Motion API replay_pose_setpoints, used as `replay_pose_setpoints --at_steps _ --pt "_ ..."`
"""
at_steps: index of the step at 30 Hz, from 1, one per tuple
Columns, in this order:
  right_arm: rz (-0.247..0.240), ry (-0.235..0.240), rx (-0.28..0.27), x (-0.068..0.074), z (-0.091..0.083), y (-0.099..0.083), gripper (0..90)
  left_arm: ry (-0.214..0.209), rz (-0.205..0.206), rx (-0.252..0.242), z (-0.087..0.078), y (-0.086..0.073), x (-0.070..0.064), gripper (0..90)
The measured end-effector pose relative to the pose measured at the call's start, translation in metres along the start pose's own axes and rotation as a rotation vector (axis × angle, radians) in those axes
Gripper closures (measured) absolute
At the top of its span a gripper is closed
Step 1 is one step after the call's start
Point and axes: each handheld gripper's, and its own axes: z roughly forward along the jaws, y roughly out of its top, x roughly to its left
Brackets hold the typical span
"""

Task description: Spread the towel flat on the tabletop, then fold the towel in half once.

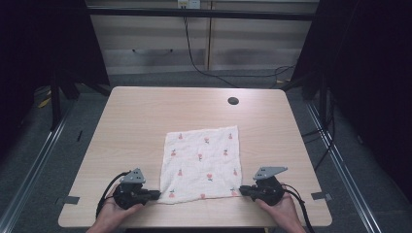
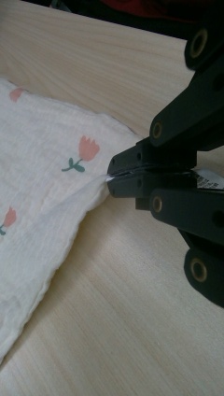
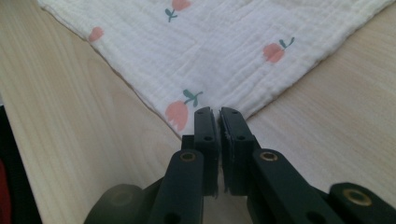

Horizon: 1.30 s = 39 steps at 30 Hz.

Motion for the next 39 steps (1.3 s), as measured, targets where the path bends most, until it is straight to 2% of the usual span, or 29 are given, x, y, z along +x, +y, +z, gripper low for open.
replay_pose_setpoints --at_steps 3,4,6,8,11,13,16,19,21,23,24,25,27,30,31,32,33,39 --pt "0.005 -0.002 -0.01 0.001 -0.001 -0.002 83.4 -0.016 0.008 0.004 0.001 0.001 0.0 87.1" --pt "0.005 0.003 -0.012 0.002 -0.001 -0.002 78.0 -0.022 0.009 0.0 0.001 0.001 0.0 82.8" --pt "0.004 -0.017 -0.022 0.001 -0.002 -0.001 67.8 -0.007 -0.005 -0.039 -0.002 0.002 0.002 66.2" --pt "0.013 -0.005 -0.063 -0.003 -0.005 0.002 61.7 -0.018 -0.007 -0.073 -0.007 0.004 0.006 62.8" --pt "0.021 -0.007 -0.111 -0.01 -0.01 0.012 58.0 -0.014 -0.018 -0.115 -0.012 0.012 0.013 58.0" --pt "0.029 -0.014 -0.139 -0.017 -0.011 0.021 56.6 0.001 -0.032 -0.124 -0.013 0.02 0.021 55.2" --pt "0.032 -0.035 -0.157 -0.029 -0.011 0.036 55.7 0.01 -0.048 -0.149 -0.014 0.031 0.034 50.8" --pt "0.039 -0.045 -0.179 -0.041 -0.008 0.051 56.0 0.029 -0.088 -0.158 -0.015 0.045 0.047 49.8" --pt "0.04 -0.056 -0.181 -0.048 -0.005 0.061 57.4 0.033 -0.076 -0.176 -0.02 0.054 0.05 49.3" --pt "0.037 -0.061 -0.187 -0.054 -0.002 0.069 58.0 0.055 -0.072 -0.182 -0.023 0.063 0.055 49.5" --pt "0.033 -0.065 -0.189 -0.056 0.0 0.073 58.9 0.055 -0.072 -0.182 -0.023 0.063 0.055 50.3" --pt "0.03 -0.068 -0.191 -0.059 0.001 0.077 59.1 0.076 -0.092 -0.186 -0.024 0.07 0.064 51.2" --pt "0.034 -0.071 -0.191 -0.065 0.004 0.084 59.7 0.085 -0.109 -0.198 -0.022 0.076 0.074 52.6" --pt "0.05 -0.082 -0.19 -0.077 0.01 0.092 59.1 0.103 -0.134 -0.19 -0.015 0.082 0.088 54.0" --pt "0.057 -0.089 -0.189 -0.081 0.013 0.095 56.7 0.103 -0.134 -0.19 -0.015 0.082 0.088 54.1" --pt "0.076 -0.093 -0.184 -0.085 0.016 0.097 53.4 0.104 -0.156 -0.181 -0.008 0.087 0.098 54.1" --pt "0.088 -0.086 -0.188 -0.091 0.02 0.099 53.3 0.114 -0.151 -0.17 -0.005 0.09 0.104 54.3" --pt "0.114 -0.126 -0.15 -0.12 0.045 0.115 53.1 0.123 -0.201 -0.168 0.016 0.101 0.136 55.7"
